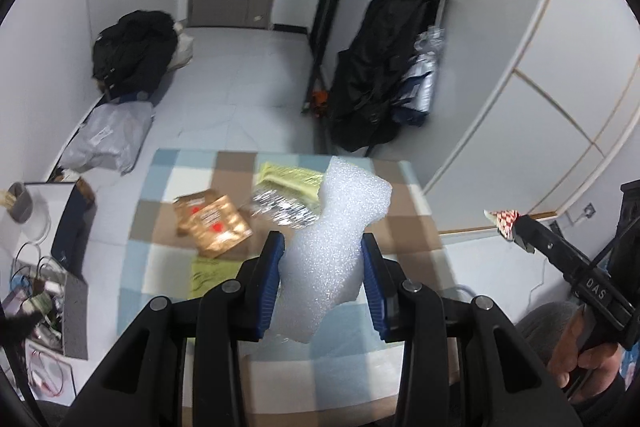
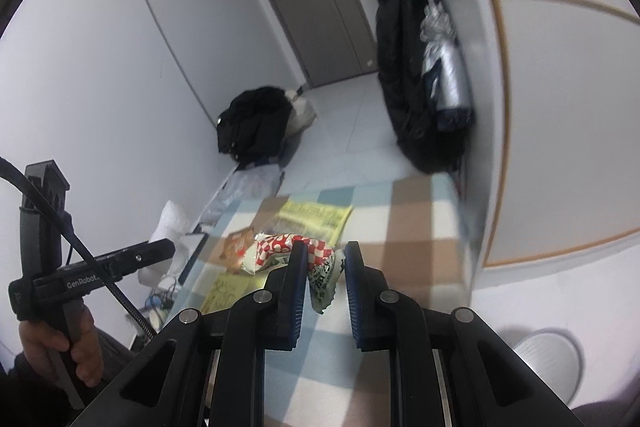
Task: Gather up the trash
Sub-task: 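Carry the foam in the left gripper and wrapper in the right gripper toward the bin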
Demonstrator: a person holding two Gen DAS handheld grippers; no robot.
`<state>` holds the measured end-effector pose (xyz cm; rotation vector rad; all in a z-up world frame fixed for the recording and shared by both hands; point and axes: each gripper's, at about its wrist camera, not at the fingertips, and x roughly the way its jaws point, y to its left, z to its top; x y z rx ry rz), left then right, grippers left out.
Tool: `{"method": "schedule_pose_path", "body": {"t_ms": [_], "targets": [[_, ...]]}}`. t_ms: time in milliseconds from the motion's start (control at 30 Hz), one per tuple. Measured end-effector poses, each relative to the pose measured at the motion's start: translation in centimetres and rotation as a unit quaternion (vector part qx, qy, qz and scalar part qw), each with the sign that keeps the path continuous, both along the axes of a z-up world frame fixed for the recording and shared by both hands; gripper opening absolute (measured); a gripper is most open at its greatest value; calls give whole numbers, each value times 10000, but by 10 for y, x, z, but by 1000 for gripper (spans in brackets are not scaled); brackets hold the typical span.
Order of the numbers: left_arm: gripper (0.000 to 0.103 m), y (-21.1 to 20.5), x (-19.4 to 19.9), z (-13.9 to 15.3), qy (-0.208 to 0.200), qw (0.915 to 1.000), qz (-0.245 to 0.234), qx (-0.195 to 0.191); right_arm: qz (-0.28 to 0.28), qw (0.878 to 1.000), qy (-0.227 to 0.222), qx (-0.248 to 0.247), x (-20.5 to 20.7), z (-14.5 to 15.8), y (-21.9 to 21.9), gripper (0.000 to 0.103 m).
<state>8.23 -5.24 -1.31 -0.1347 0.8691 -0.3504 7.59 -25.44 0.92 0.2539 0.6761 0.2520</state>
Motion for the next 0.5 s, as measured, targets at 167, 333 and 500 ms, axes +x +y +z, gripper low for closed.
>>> {"method": "schedule_pose_path", "body": {"t_ms": [167, 333, 500], "targets": [[33, -31, 0, 13, -128, 9994, -304, -72, -211, 9994, -254, -53, -9, 24, -30, 18], [33, -65, 4, 24, -141, 9977, -643, -178, -551, 9976, -417, -69, -20, 45, -70, 18], [33, -109, 7, 29, -114, 9938, -1084, -230, -1067, 9929, -508, -114, -39, 55, -124, 18]]}}
